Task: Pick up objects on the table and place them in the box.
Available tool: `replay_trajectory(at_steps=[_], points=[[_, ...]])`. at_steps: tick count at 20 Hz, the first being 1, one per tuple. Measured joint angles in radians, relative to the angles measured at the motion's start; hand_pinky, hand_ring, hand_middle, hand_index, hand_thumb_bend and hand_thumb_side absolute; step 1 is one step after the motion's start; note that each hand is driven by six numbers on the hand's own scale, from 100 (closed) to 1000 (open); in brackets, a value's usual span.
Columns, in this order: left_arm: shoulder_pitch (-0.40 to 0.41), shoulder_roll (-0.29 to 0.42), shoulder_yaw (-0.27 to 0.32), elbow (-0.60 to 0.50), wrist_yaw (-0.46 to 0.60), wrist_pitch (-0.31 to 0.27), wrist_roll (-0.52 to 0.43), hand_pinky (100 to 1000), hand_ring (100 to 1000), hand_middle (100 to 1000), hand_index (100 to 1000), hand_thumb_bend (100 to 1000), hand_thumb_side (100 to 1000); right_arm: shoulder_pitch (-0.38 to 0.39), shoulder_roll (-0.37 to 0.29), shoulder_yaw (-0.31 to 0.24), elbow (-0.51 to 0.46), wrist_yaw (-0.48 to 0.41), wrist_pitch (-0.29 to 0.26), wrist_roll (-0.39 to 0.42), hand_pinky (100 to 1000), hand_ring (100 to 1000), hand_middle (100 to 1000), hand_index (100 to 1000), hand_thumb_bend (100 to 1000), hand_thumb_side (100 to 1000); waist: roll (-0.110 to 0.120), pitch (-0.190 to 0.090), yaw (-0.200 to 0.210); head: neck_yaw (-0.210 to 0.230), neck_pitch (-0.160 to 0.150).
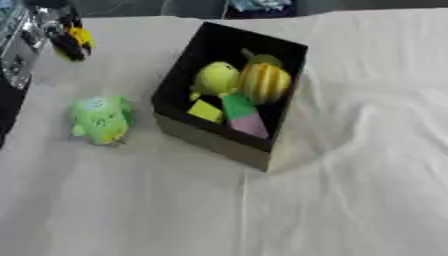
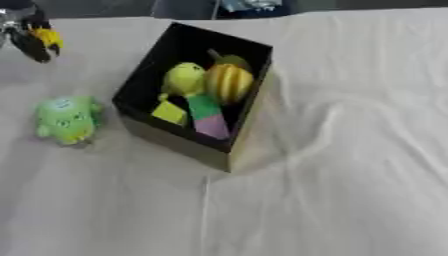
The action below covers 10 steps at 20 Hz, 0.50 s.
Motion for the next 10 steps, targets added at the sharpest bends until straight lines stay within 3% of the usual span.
replay_trajectory(at_steps=[10], points=[[-0.018,-0.012,-0.142,-0.353,0.133,-0.095,-0.106,688,578,481,496,100,100,-0.014,0.000,0.005,0.000,-0.016,-0.004,0.009,848,799,632,766,100,781,0.008,-0.024,-0.003,-0.015,0.012]])
